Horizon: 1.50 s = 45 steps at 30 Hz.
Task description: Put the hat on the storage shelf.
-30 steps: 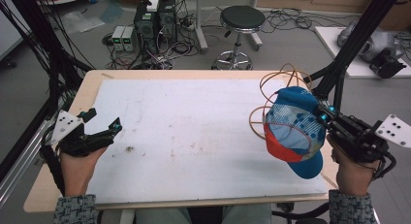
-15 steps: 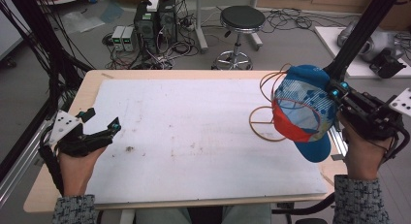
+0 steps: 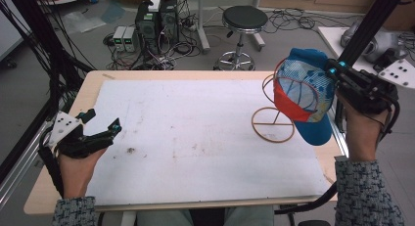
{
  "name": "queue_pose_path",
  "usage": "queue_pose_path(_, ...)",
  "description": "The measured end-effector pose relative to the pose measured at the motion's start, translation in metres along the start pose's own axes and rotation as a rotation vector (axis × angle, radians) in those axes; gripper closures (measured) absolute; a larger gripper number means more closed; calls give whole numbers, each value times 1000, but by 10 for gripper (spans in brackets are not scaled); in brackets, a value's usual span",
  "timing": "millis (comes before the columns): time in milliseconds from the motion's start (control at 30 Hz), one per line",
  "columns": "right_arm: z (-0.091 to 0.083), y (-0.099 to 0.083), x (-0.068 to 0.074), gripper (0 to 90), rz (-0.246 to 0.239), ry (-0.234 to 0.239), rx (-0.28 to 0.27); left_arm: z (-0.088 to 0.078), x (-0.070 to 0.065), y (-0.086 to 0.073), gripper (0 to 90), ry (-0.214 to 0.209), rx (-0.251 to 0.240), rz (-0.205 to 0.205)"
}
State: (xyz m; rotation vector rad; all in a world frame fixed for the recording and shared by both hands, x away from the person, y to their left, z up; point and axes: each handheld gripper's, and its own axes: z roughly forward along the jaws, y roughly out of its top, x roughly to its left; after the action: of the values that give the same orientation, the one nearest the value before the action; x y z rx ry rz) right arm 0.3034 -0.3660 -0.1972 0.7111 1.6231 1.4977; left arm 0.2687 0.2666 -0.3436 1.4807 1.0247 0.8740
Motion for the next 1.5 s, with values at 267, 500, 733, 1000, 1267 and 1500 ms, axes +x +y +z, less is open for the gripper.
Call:
queue_pose_path(267,21,-5,-9,889,-13,-48,62,1,0,-1,147,-2,2,-2)
queue_pose_path(500,40,-11,-17,889,-12,-61,129,2,-1,-1,147,-8,7,0)
queue_pose_path(733,59,-18,-21,889,-4,-34,170,2,0,-2,147,-8,10,0)
queue_pose_path(1000,82,-15,-22,889,1,4,206,4,0,-3,147,-11,13,-2)
queue_pose_path(1267,105,-12,-20,889,7,41,254,4,0,-3,147,-12,12,-6)
queue_pose_path(1500,121,-21,-19,889,6,53,333,4,0,-3,148,-14,12,-5)
